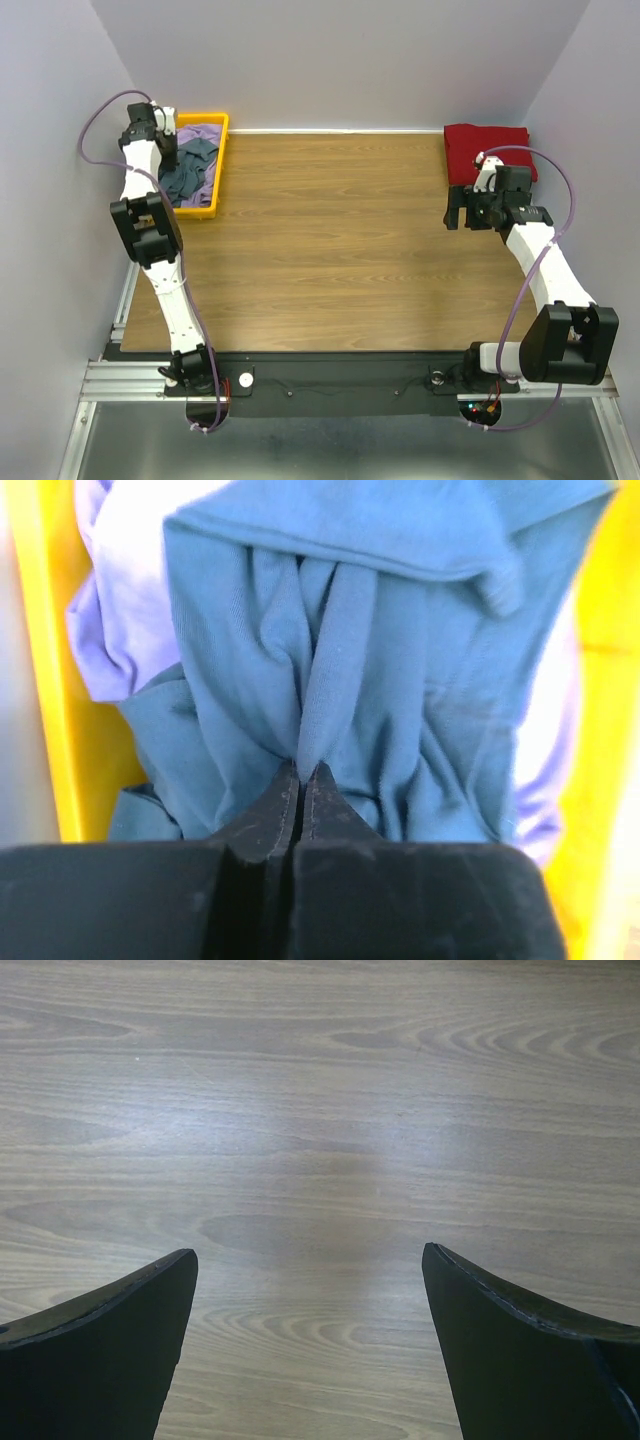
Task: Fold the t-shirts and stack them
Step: Grab the tshirt from the pile, then move the tshirt to the center of the board
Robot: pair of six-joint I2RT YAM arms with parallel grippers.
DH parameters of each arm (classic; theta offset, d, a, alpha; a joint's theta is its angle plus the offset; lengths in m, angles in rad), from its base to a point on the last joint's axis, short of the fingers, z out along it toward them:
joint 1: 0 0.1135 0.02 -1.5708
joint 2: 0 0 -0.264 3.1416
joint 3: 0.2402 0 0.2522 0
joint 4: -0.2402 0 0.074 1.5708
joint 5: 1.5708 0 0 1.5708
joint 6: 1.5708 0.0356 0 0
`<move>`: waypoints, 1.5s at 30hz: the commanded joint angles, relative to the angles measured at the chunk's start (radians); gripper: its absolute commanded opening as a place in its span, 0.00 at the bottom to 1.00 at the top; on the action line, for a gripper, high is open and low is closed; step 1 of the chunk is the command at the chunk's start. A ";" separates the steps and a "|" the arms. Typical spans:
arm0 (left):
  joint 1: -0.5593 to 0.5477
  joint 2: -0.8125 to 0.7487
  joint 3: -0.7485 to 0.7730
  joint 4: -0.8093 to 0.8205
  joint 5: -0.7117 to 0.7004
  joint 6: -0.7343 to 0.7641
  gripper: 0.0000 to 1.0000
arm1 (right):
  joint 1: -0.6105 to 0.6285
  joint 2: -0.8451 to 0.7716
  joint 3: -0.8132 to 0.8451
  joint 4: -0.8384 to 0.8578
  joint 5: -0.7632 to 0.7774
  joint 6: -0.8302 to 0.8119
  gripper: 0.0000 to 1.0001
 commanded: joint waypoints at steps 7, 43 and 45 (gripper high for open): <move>-0.008 -0.282 0.168 0.028 0.293 -0.091 0.00 | 0.008 -0.013 0.025 0.006 0.000 -0.003 1.00; -0.374 -0.700 -0.748 0.307 0.590 -0.174 0.59 | 0.006 -0.026 0.046 -0.034 -0.060 -0.048 1.00; -0.308 -0.706 -0.802 0.321 0.545 -0.143 0.72 | 0.006 0.000 0.051 -0.061 -0.124 -0.068 1.00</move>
